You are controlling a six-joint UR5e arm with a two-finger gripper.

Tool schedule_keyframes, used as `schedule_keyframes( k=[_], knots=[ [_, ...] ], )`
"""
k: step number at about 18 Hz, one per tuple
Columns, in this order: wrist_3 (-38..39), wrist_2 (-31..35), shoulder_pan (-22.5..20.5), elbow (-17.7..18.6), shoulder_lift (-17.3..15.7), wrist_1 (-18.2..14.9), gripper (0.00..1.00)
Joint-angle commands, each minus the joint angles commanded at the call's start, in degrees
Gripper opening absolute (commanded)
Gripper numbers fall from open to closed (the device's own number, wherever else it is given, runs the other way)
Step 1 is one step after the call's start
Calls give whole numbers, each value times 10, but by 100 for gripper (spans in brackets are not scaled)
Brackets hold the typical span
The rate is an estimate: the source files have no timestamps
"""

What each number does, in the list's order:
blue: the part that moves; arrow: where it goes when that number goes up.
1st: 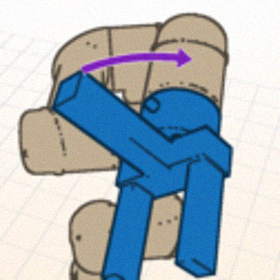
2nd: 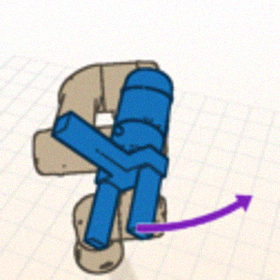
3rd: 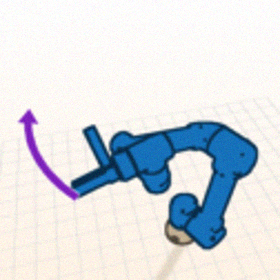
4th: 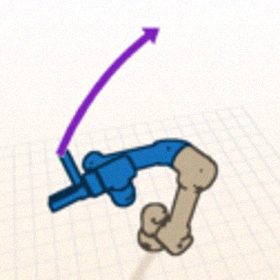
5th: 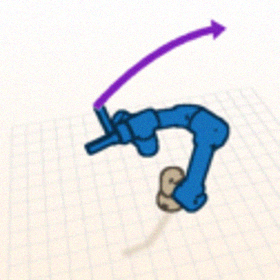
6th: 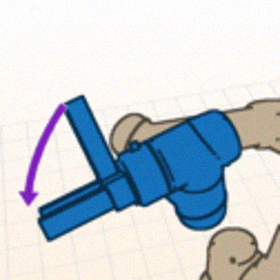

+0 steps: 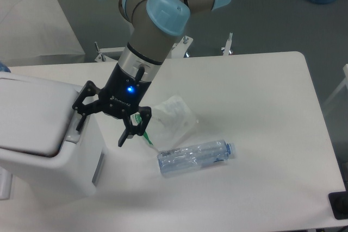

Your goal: Open the trash can

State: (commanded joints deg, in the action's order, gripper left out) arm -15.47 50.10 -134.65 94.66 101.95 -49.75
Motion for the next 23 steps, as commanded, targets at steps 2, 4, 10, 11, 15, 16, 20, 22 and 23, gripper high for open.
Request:
schedule_keyframes(
  k=[2,4,10,11,15,16,20,22,23],
  knots=[
    [0,0,0,-2,0,0,100],
    [0,0,0,-8,-1,0,100],
    [-1,0,-10,-75,-1,-3,100],
    [-2,0,-15,-85,1,-2,100],
    [-32,0,-60,-116,29,-2,100],
    [-62,0,-73,-113,29,-2,100],
    [-219,1,-125,-101,37,-4,100],
    [-271,25,-142,-98,54,-4,100],
    [-297,57,-147,-100,61,-4,100]
  ],
)
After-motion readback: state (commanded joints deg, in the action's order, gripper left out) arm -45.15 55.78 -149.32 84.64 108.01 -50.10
